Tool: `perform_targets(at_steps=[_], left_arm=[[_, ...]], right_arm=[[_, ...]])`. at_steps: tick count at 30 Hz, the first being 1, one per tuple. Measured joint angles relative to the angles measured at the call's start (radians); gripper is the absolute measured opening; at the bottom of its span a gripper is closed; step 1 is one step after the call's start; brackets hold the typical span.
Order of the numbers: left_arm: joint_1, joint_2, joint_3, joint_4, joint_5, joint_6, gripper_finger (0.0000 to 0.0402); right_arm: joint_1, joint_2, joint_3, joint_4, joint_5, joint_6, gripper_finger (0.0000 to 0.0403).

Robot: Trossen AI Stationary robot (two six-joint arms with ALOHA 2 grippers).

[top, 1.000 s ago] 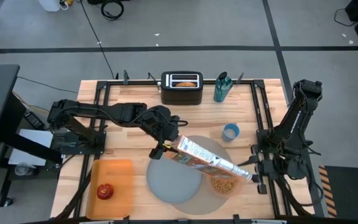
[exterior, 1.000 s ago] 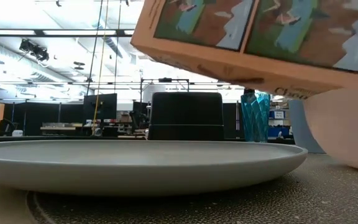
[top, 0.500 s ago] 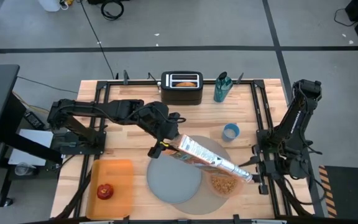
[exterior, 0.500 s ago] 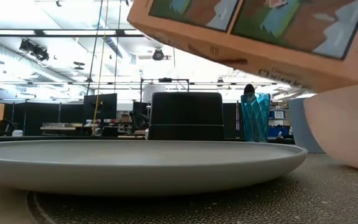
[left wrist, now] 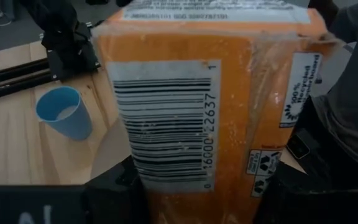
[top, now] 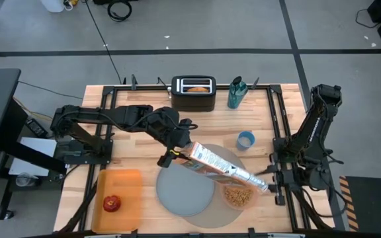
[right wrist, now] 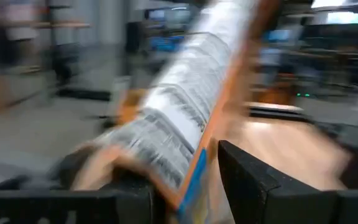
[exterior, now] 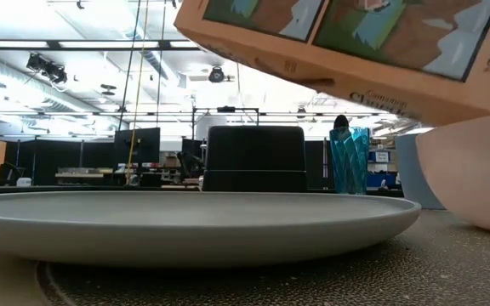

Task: Arrange a breakfast setting
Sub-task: Pour the cereal from the yellow cereal box into the orange bowl on the brown placemat

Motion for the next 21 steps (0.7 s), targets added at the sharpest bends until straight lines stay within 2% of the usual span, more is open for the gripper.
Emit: perform_targets(at_steps=[1,3,6,8,9,11,13,16,18,20,21], left_arm=[[0.0,0.0,0.0,-0.002,0.001,0.001,0.0192],[0.0,0.0,0.0,-0.003,0.0,-0.001,0.0192],[0.0,0.0,0.0,-0.009,0.0,0.0,0.0192],[0.0,0.0,0.0,-0.01,0.0,-0.004,0.0192],[0.0,0.0,0.0,-0.009,0.0,-0.004,0.0192],[0.0,0.0,0.0,-0.012,0.001,-0.002,0.0192],[0.0,0.0,0.0,-0.011,0.0,-0.009,0.0192],[0.0,0.0,0.0,-0.016,0.0,-0.011,0.0192],[0.0,0.0,0.0,-0.018,-0.001,-0.013,0.0192],[0.0,0.0,0.0,-0.019,0.0,-0.013,0.0192],[0.0,0.0,0.0,-0.023,0.0,-0.013,0.0192]], right_arm=[[-0.007,0.002,0.0,0.002,-0.021,-0.01,0.0141],[-0.001,-0.002,0.0,0.004,0.064,-0.005,0.0141],[-0.01,-0.001,0.0,0.0,-0.047,-0.004,0.0139],[-0.009,-0.004,0.0,-0.003,0.045,-0.003,0.0138],[-0.004,-0.007,0.0,-0.011,0.044,0.008,0.0137],[-0.015,-0.003,0.0,-0.005,-0.044,-0.007,0.0137],[-0.013,-0.006,0.0,-0.004,0.028,-0.003,0.0137],[-0.014,-0.006,0.0,-0.008,-0.018,-0.012,0.0137],[-0.01,-0.008,0.0,-0.015,0.046,0.003,0.0137],[-0.012,-0.008,0.0,-0.023,-0.03,0.011,0.0137],[-0.019,-0.006,0.0,-0.024,-0.025,-0.004,0.0137]])
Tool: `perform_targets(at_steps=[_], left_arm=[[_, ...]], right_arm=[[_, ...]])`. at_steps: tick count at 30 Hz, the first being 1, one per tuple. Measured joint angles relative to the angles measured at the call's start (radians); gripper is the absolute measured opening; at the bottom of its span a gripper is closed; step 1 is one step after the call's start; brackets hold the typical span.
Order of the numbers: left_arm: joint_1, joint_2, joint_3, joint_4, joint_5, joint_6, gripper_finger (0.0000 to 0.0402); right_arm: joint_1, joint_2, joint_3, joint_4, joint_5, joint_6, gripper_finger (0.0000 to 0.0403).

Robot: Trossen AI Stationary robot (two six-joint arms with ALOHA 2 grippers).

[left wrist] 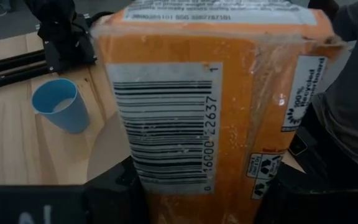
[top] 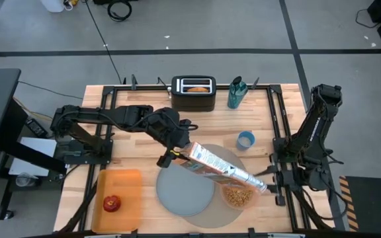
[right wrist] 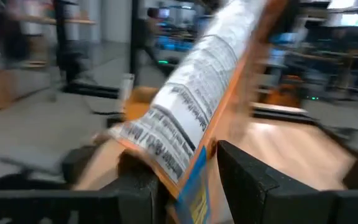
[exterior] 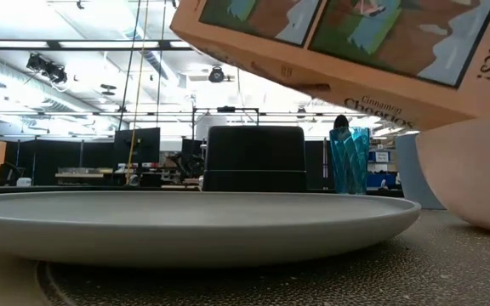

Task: Arrange a breakfast setting
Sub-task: Pour the cereal from the yellow cereal box into the orange bowl on the brown placemat

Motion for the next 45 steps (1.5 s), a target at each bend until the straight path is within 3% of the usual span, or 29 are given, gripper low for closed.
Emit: perform_targets(at_steps=[2,4,7,9,13,21,31,37,45], left_arm=[[0.0,0.0,0.0,-0.005,-0.007,-0.001,0.0192],[0.0,0.0,0.0,-0.008,-0.008,0.0,0.0192],[0.0,0.0,0.0,-0.021,-0.019,-0.001,0.0192],[0.0,0.0,0.0,-0.023,-0.018,-0.002,0.0192],[-0.002,0.001,0.0,-0.06,-0.02,-0.007,0.0192],[-0.003,0.019,-0.06,-0.139,-0.027,-0.023,0.0192],[-0.012,0.027,-0.098,-0.16,-0.03,-0.062,0.0192],[-0.035,0.026,-0.108,-0.196,-0.057,-0.094,0.0192],[-0.089,0.026,-0.224,-0.139,-0.165,-0.148,0.0211]], right_arm=[[0.005,-0.004,0.0,-0.013,0.069,0.029,0.0137],[0.0,-0.002,0.0,-0.013,-0.014,0.022,0.0137],[0.004,-0.004,0.0,-0.026,0.08,0.031,0.0136],[0.0,-0.003,0.0,-0.02,0.011,0.021,0.0136],[0.01,-0.008,0.0,-0.005,0.14,-0.007,0.0136],[-0.002,-0.009,0.0,0.159,0.096,-0.162,0.0136],[-0.05,-0.039,0.0,0.202,0.093,-0.192,0.0136],[-0.115,-0.076,0.0,0.201,-0.041,-0.205,0.0136],[-0.169,-0.086,0.0,0.133,-0.149,-0.137,0.0136]])
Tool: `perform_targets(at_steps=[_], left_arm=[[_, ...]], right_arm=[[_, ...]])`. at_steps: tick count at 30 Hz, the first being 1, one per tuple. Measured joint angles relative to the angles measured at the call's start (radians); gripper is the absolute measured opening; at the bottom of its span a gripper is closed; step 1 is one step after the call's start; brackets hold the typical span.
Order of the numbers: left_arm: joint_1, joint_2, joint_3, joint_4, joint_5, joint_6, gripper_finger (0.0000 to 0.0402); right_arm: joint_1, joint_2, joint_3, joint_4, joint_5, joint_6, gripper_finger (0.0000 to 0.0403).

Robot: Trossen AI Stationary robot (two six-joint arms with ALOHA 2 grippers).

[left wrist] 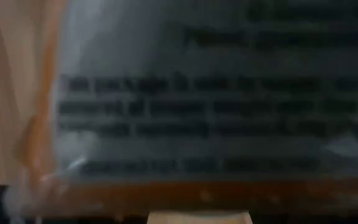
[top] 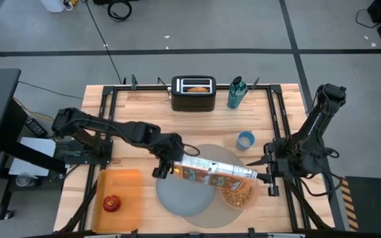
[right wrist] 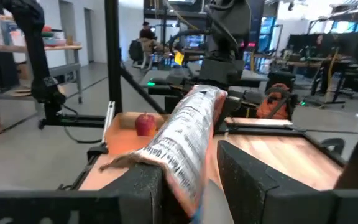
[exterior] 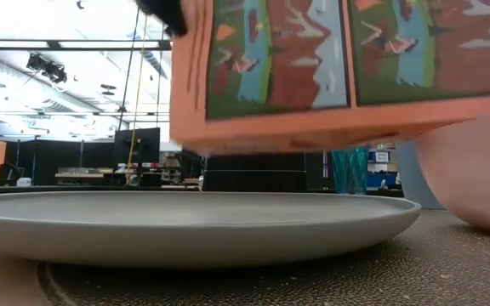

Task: Arrange a breakfast setting
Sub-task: Pour the cereal from the yellow cereal box into the orange bowl on the brown placemat

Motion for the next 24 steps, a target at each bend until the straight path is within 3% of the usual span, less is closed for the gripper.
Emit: perform_targets(at_steps=[8,14,24], left_arm=[[-0.037,0.0,-0.034,0.045,-0.054,-0.044,0.025],[-0.042,0.002,0.013,0.019,-0.055,-0.041,0.0275],[-0.042,0.001,0.073,-0.184,-0.113,-0.046,0.0279]], right_arm=[[-0.026,-0.009,0.009,-0.041,-0.045,0.03,0.0133],[-0.026,-0.009,0.053,-0.169,-0.046,0.08,0.0133],[-0.027,-0.009,0.054,-0.176,-0.045,0.083,0.0133]])
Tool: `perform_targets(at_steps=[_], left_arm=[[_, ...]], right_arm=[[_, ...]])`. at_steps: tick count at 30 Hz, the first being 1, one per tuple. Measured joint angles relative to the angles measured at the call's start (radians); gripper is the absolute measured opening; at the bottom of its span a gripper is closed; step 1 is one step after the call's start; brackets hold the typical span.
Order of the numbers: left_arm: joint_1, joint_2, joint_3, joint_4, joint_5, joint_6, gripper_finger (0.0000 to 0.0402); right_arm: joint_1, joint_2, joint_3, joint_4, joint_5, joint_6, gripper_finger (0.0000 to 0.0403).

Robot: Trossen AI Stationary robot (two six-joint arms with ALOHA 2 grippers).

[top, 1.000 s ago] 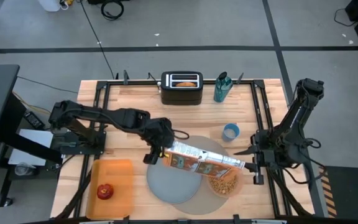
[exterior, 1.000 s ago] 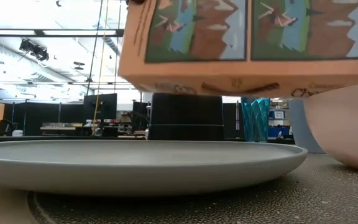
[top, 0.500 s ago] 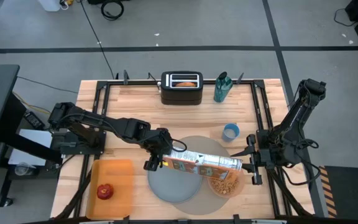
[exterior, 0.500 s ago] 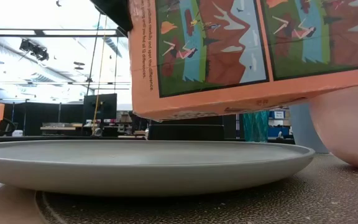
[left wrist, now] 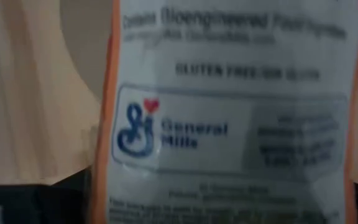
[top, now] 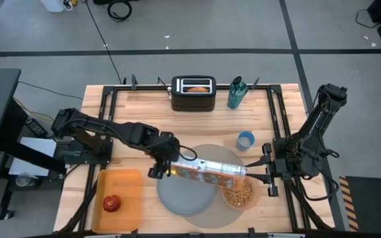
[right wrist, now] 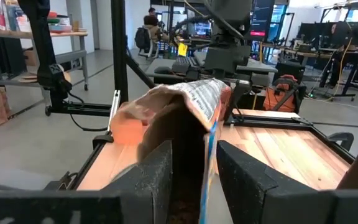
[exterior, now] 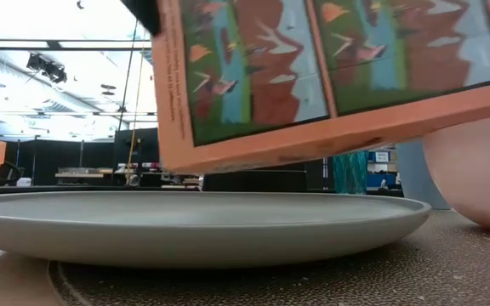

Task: Arrange a breakfast setting
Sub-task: Pour the cereal from the yellow cereal box into the orange bowl on the brown placemat

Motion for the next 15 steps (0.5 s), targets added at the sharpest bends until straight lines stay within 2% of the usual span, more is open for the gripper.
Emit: perform_targets(at_steps=[3,7,15], left_arm=[[0.001,0.0,0.021,-0.039,-0.008,-0.003,0.0279],[-0.002,-0.001,0.041,0.022,-0.007,-0.002,0.0279],[-0.007,-0.001,0.041,0.037,-0.004,-0.002,0.0279]], right_arm=[[-0.007,0.0,0.0,0.0,0.0,0.002,0.0133],[-0.017,0.0,0.001,-0.002,-0.003,0.015,0.0133],[-0.041,0.001,0.001,-0.023,-0.018,0.023,0.0122]])
